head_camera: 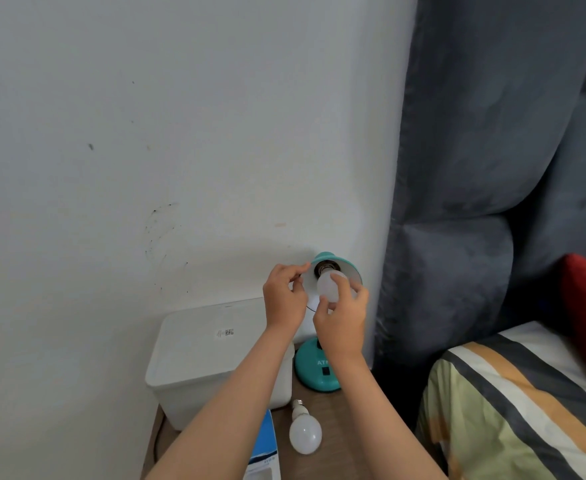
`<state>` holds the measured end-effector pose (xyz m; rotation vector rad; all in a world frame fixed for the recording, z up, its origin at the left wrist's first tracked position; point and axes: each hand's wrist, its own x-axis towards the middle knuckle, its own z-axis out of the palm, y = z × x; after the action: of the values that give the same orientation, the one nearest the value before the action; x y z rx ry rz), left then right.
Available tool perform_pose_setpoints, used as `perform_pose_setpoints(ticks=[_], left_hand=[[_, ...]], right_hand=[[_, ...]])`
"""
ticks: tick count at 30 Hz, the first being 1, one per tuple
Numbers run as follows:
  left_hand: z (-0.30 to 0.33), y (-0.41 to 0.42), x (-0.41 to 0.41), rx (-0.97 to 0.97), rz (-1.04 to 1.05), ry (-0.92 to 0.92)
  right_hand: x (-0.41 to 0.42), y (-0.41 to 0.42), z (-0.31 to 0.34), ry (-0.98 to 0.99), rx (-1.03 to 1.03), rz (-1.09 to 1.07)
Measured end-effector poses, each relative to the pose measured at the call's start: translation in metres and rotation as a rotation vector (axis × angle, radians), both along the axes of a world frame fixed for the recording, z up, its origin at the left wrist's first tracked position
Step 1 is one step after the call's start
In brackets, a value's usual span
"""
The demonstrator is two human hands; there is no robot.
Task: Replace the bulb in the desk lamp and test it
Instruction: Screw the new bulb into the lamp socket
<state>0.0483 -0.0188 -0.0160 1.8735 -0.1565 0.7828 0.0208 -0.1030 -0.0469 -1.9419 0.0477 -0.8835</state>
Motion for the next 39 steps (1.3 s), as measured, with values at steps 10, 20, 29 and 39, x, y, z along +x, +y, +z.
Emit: perform_pose_setpoints(ticks=[10,20,29,39], left_hand=[[0.0012,0.001,-0.0012,0.021,0.009,0.005],[0.0009,0.0014,-0.0024,0.028,0.012,0.004],[0.0014,0.0016,-0.0015,0.039,0.026,-0.003],[0.0002,-0.0006,-0.0031,0.032,0.026,0.0]], right_hand=[[0.0,0.0008,0.0011,0.005,0.05,-0.013],[-0.0005,-0.0009,0.0029,0.027,0.103,-0.035],[0.0008,-0.0015,0.0013,0.061,0.148,-0.087],[0.0027,-0.0011,-0.0038,0.046,0.152,-0.034]])
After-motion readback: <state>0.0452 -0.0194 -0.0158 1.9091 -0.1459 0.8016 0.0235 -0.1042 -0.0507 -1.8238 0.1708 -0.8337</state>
